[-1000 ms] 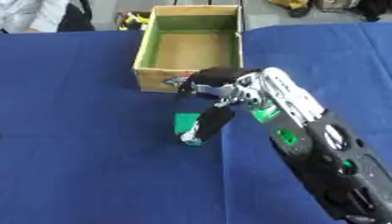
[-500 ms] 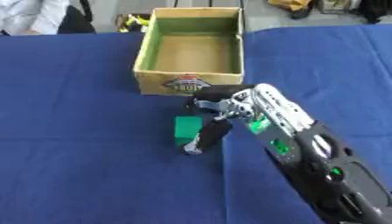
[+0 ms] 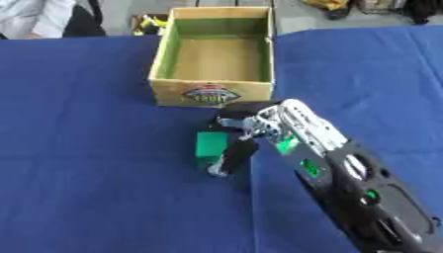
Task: Pick up objects on the table and place them in the box.
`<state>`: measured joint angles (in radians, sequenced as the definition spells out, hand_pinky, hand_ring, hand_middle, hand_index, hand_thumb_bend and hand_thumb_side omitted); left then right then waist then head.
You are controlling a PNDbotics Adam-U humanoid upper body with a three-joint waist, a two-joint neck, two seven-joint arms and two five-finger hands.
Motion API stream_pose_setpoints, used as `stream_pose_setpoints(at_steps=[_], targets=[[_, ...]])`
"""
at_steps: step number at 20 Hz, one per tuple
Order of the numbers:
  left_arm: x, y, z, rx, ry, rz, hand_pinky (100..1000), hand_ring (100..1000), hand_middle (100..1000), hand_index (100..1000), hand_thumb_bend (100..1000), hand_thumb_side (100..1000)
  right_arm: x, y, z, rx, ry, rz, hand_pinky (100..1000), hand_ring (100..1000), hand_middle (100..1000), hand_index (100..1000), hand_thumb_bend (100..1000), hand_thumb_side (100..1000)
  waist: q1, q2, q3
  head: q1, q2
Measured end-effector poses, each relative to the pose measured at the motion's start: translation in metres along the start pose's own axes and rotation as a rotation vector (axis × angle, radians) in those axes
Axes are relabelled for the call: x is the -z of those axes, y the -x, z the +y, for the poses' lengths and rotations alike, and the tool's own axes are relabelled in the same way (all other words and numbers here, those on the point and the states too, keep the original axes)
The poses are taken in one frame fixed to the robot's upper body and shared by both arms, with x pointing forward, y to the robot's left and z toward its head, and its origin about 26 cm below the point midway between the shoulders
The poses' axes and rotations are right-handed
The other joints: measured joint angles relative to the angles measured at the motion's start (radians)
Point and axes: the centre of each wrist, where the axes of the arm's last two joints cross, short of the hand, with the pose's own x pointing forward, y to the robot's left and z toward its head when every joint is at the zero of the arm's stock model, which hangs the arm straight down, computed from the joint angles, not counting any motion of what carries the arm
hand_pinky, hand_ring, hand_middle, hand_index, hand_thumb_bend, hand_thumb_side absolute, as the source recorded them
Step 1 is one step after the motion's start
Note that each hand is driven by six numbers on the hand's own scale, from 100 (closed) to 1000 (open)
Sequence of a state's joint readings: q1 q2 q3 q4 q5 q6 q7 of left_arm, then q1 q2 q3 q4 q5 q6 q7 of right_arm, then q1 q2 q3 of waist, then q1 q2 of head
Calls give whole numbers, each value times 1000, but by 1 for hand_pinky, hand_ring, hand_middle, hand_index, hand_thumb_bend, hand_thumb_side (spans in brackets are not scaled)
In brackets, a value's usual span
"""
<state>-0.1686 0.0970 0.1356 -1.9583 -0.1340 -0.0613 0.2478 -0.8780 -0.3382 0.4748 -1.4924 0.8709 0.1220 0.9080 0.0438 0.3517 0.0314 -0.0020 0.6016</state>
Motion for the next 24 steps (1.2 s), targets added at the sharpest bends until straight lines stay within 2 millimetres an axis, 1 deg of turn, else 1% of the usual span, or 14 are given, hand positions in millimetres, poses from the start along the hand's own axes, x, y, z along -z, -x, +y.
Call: stream_pose_setpoints(at_steps=[2,3,5,7,8,10,12,16,20,22,24], targets=[[0,0,-1,-1,2,0,240,680,667,823,111,897,0,0,0,1,0,0,805,926,714,845,314,521,0,0,0,0,-1],[0,0,-1,-1,2,0,241,681,668,823,107,898,0,0,0,2,1,1,772,876,634,791,100,369,0,0,0,0,-1],[0,0,-1,-1,2,0,241,681,668,823,107,898,-1,1,-1,12,18,11,762,855,605,764,100,280,0,0,0,0,-1],[0,0,-1,-1,2,0,241,681,668,823,107,898,-2,1,-2,26,44,27,749,836,583,739,100,165,0,0,0,0,-2],[0,0,-1,-1,2,0,241,681,668,823,107,898,-3,1,-3,35,58,36,747,832,575,733,100,128,0,0,0,-1,-2],[0,0,-1,-2,2,-1,241,681,668,823,106,898,-3,1,-3,52,86,54,739,820,544,704,100,119,0,0,0,-1,-4],[0,0,-1,-2,3,-1,241,681,668,823,104,898,-4,-1,-4,68,115,65,736,816,529,687,100,139,0,0,0,-1,-5],[0,0,-1,-3,3,-1,242,682,668,823,102,898,-10,-4,-10,95,190,77,728,807,506,668,100,163,0,0,-1,-1,-5],[0,0,-1,-3,3,-1,242,682,668,823,101,898,-18,-7,-18,105,256,79,728,806,504,667,100,166,0,0,-2,-1,-5],[0,0,-1,-3,3,-1,242,682,668,823,100,898,-21,-9,-20,107,275,78,727,800,494,662,100,185,0,0,-2,-1,-5],[0,0,-1,-3,3,-1,242,682,668,823,100,898,-30,-12,-34,101,338,73,728,798,493,662,100,188,2,0,-3,-2,-6]])
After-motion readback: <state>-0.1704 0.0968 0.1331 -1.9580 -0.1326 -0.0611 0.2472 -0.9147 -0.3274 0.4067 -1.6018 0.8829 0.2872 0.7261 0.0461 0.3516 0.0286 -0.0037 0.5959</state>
